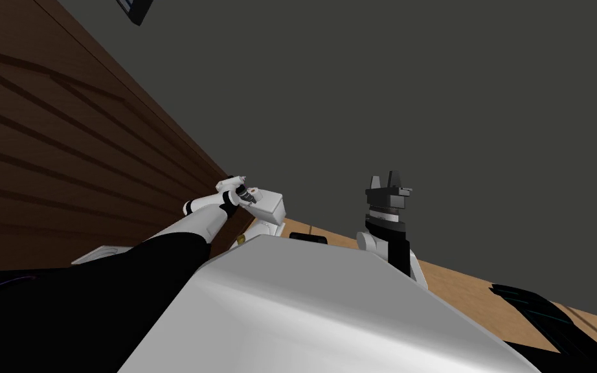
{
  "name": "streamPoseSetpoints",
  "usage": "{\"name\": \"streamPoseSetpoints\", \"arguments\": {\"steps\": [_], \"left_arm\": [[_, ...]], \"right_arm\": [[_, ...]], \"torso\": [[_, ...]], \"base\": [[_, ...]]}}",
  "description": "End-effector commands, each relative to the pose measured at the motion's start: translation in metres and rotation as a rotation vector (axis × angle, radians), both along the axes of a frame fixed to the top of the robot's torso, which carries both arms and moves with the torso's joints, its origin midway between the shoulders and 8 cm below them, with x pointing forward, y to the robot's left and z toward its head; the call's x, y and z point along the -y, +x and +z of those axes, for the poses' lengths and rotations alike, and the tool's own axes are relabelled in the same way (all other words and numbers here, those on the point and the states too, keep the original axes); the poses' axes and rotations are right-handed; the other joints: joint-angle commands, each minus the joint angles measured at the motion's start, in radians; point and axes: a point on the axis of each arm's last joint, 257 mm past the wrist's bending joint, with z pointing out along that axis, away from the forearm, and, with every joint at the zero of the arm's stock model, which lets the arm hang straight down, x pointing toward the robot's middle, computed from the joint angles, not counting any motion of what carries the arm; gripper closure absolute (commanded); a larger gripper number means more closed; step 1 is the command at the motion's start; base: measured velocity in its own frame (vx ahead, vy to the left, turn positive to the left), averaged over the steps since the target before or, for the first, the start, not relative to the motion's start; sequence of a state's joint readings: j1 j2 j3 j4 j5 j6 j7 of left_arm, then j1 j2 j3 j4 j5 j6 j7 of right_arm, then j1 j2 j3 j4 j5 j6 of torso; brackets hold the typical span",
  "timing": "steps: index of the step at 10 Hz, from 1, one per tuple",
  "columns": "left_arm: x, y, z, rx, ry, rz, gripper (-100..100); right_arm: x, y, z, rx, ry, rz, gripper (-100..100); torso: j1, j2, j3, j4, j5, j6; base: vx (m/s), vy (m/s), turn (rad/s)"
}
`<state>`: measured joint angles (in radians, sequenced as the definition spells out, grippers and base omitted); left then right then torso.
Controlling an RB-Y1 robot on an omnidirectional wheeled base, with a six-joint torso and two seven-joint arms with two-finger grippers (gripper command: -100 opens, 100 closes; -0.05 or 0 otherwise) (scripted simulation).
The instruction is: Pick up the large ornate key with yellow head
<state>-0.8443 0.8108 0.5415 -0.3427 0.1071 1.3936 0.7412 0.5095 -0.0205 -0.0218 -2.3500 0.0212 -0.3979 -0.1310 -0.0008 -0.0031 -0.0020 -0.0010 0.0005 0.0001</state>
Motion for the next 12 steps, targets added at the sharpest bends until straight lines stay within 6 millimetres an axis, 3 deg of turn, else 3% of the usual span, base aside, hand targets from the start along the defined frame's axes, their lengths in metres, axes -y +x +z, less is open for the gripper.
{"name": "streamPoseSetpoints", "arguments": {"steps": [1, 2, 4, 5, 9, 10, 11, 12], "left_arm": [[0.000, 0.000, 0.000, 0.000, 0.000, 0.000, 0], [0.003, -0.001, -0.014, 0.002, 0.001, -0.008, -100], [0.004, -0.002, -0.014, 0.001, -0.001, -0.007, -100], [0.003, -0.001, -0.015, 0.002, 0.001, -0.008, 100], [0.004, -0.001, -0.015, 0.003, -0.003, -0.006, 100], [0.004, -0.001, -0.015, 0.003, -0.003, -0.006, 0], [0.000, 0.000, -0.002, 0.000, 0.001, -0.002, 100], [0.000, 0.000, -0.002, 0.000, 0.001, -0.002, 100]], "right_arm": [[0.000, 0.000, 0.000, 0.000, 0.000, 0.000, 0], [0.000, 0.000, 0.000, 0.000, 0.000, 0.000, 0], [0.000, 0.000, 0.000, 0.000, 0.000, 0.000, 0], [0.000, 0.000, 0.000, 0.000, 0.000, 0.000, 0], [0.000, 0.000, 0.000, 0.000, 0.000, 0.000, 0], [0.000, 0.000, 0.000, 0.000, 0.000, 0.000, 0], [0.000, 0.000, 0.000, 0.000, 0.000, 0.000, 0], [0.000, 0.000, 0.000, 0.000, 0.000, 0.000, 0]], "torso": [[0.000, 0.000, 0.000, 0.000, 0.000, 0.000], [0.001, 0.001, 0.001, 0.000, 0.000, 0.000], [0.002, 0.000, 0.000, 0.000, 0.001, 0.000], [0.001, 0.001, 0.001, 0.000, 0.000, 0.000], [0.001, 0.002, 0.001, 0.000, 0.000, 0.000], [0.001, 0.002, 0.001, 0.000, 0.000, 0.000], [0.001, 0.002, 0.001, 0.000, 0.000, 0.000], [0.000, 0.003, 0.002, 0.001, -0.001, 0.001]], "base": [[0.000, 0.000, 0.000], [0.020, 0.006, 0.046], [0.021, 0.009, 0.032], [0.000, 0.000, 0.000], [0.000, 0.000, 0.000], [0.000, 0.000, 0.000], [-0.024, -0.006, -0.072], [-0.026, -0.005, -0.046]]}}
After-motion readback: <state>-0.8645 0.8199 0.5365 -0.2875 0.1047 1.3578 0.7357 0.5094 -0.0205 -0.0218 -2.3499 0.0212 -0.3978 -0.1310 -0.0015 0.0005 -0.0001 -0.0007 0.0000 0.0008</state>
